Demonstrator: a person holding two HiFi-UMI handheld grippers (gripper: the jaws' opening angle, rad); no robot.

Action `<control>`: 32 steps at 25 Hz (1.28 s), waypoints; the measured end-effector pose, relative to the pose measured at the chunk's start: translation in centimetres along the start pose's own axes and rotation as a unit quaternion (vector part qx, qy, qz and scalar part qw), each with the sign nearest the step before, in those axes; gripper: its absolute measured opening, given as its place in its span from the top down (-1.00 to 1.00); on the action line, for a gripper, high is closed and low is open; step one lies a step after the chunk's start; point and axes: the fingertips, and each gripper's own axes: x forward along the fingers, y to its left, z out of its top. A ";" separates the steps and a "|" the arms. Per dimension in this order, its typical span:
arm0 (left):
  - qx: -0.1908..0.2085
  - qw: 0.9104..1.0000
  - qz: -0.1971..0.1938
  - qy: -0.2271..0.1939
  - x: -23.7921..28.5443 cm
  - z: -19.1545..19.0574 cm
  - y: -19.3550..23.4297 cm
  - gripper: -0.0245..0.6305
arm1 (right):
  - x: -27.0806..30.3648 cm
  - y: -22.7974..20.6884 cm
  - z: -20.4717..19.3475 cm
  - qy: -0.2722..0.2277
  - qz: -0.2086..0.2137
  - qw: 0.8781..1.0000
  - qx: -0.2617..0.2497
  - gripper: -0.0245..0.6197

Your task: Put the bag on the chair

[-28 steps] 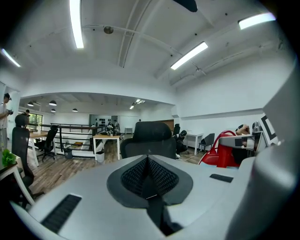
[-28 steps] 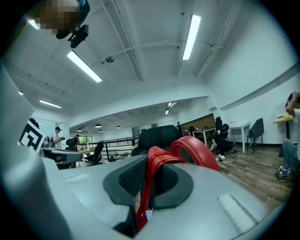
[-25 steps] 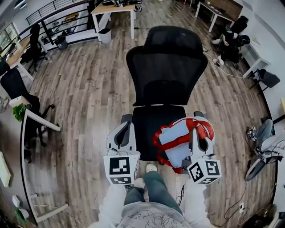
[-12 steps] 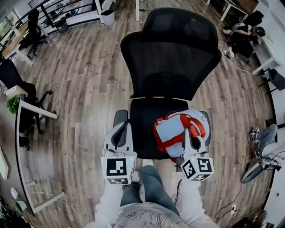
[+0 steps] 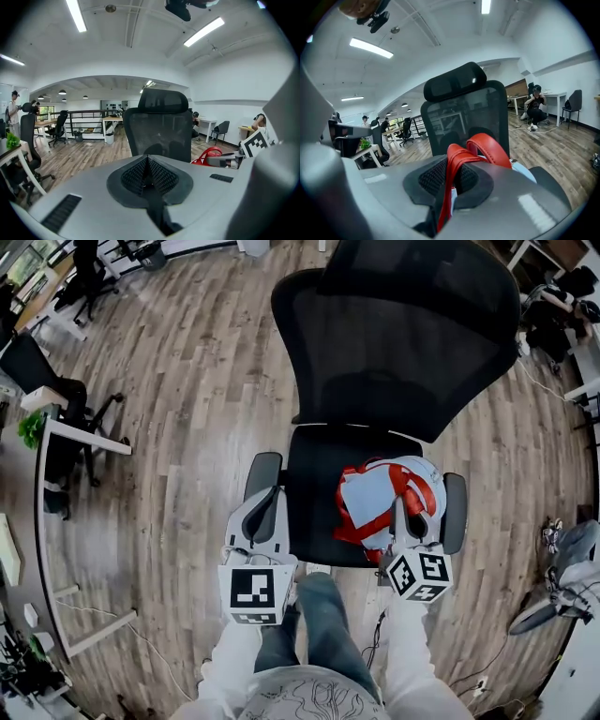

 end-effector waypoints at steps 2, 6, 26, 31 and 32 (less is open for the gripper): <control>-0.003 1.000 0.003 0.006 0.2 -0.6 0.1 0.91 | 0.9 -0.4 -1.0 0.013 0.002 1.000 -0.002 0.83; -0.008 1.000 0.008 0.018 0.7 -2.0 0.4 0.91 | 2.6 -1.7 -3.1 0.037 0.000 0.999 -0.010 0.83; -0.018 0.999 0.011 0.025 -0.1 -2.3 0.7 0.91 | 4.3 2.8 -8.6 0.110 0.056 0.988 -0.094 0.74; -0.017 1.000 0.016 0.015 -1.3 -1.7 1.2 0.91 | 2.8 4.0 -9.4 0.121 0.051 0.990 -0.056 0.42; -0.015 1.000 0.017 0.013 -1.6 -1.6 1.3 0.91 | 2.4 4.1 -9.5 0.123 0.048 0.990 -0.052 0.42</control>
